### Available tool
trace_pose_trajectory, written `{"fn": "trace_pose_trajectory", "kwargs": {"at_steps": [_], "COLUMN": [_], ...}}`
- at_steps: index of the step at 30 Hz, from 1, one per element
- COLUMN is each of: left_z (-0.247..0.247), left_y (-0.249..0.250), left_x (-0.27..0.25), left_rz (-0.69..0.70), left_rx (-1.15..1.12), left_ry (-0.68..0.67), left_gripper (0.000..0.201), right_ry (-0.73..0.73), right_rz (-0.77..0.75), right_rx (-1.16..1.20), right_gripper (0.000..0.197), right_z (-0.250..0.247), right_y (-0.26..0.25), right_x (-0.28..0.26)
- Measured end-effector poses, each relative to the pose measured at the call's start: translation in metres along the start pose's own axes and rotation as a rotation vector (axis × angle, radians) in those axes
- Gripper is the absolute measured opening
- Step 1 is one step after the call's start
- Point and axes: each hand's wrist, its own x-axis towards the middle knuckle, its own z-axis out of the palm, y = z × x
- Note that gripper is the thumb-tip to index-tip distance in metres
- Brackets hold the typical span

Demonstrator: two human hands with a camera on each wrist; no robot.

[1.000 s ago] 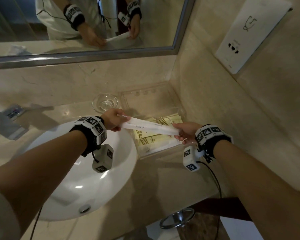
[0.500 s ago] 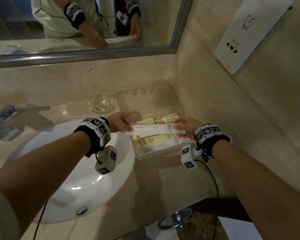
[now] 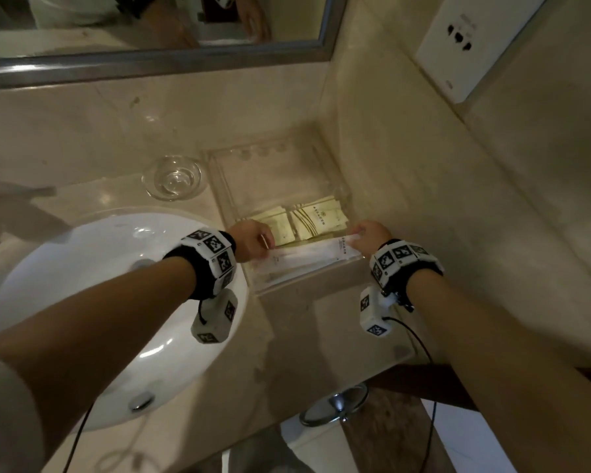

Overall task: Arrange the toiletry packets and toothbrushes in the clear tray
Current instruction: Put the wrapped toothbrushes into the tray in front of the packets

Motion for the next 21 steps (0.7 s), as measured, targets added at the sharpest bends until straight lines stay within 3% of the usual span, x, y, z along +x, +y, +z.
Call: {"fn": "trace_pose_trajectory", "kwargs": {"at_steps": [7,12,17,21], "left_z": [0.019,0.008,-0.022,-0.058], "left_y": [-0.005,-0.002,0.002,-0.012], "left_x": [0.007,0.004,-0.01,-0.042], "left_rz": [0.004,0.023,0.02,-0.001], "left_rx": [0.154,0.1,-0.12,-0.22], "left_ry": [-0.078,-0.122,0.003,0.162], "left_gripper": [0.024,0.022,0.019,0.017], "right_ry": [-0.017,0.054,0.094,0.106], "right_rz": [-0.01,-0.029,-0.07,-0.186], "right_rx": [-0.18,-0.34,-0.285,-0.149], "right_gripper": [0.029,0.032,0.028,0.032], "right_z": [0.014,0.013,0.003,0.005], "right_y": [0.007,-0.002,-0.03,-0.091], "right_x": [0.006,-0.001,-0.012,-0.027]}}
